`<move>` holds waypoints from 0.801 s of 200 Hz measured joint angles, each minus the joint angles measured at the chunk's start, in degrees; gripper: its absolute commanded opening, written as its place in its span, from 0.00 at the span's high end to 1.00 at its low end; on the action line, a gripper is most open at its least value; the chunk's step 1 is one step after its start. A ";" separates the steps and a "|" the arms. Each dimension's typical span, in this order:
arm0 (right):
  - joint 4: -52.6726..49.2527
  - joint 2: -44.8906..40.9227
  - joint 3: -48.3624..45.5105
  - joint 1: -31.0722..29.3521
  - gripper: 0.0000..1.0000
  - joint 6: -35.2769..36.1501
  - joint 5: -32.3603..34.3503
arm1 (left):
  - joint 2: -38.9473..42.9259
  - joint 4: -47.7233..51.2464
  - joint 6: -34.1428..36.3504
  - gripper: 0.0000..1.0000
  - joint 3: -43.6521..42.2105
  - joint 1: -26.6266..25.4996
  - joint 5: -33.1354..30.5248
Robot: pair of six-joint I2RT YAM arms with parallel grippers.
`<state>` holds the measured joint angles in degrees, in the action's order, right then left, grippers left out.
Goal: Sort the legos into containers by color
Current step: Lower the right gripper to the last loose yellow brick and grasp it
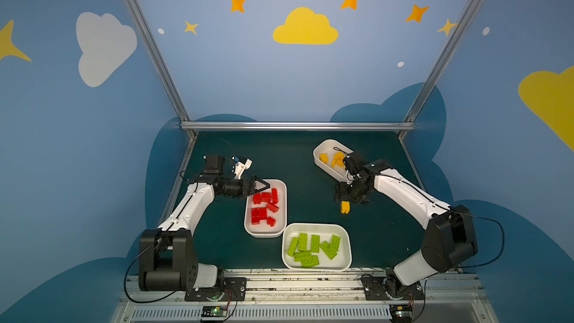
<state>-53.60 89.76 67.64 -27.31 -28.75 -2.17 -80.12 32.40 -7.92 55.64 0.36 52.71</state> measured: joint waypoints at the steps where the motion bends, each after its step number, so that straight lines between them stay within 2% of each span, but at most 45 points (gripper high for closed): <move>1: 0.09 0.00 -0.31 -0.07 0.20 -0.11 0.09 | 0.00 0.00 0.00 0.01 0.00 0.00 0.00; 13: 0.57 0.22 -2.43 -0.31 0.21 -1.27 1.16 | 0.04 -0.04 -0.02 0.00 0.00 0.00 0.00; 67: 6.67 5.95 -3.89 -0.17 0.39 -2.16 4.81 | 1.25 -0.15 -0.09 0.00 -0.02 0.00 0.00; 98: 9.99 11.08 -3.87 -0.02 0.56 -1.81 5.73 | 1.27 -0.31 -0.24 0.00 -0.04 0.00 0.00; 128: 11.06 13.20 -3.52 0.26 0.86 -0.85 6.25 | 1.27 -0.31 -0.22 0.00 -0.04 0.00 0.00; 141: 11.17 13.07 -3.13 0.28 0.92 -0.04 6.58 | 1.27 -0.26 -0.20 0.01 -0.04 0.00 -0.02; 160: 9.75 11.54 -2.05 0.48 0.93 1.29 7.30 | 1.27 -0.22 -0.17 0.01 -0.04 0.00 -0.02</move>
<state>-43.86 101.30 65.58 -26.83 -27.46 5.13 -78.85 32.18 -8.10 55.59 0.36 52.69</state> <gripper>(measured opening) 0.327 0.995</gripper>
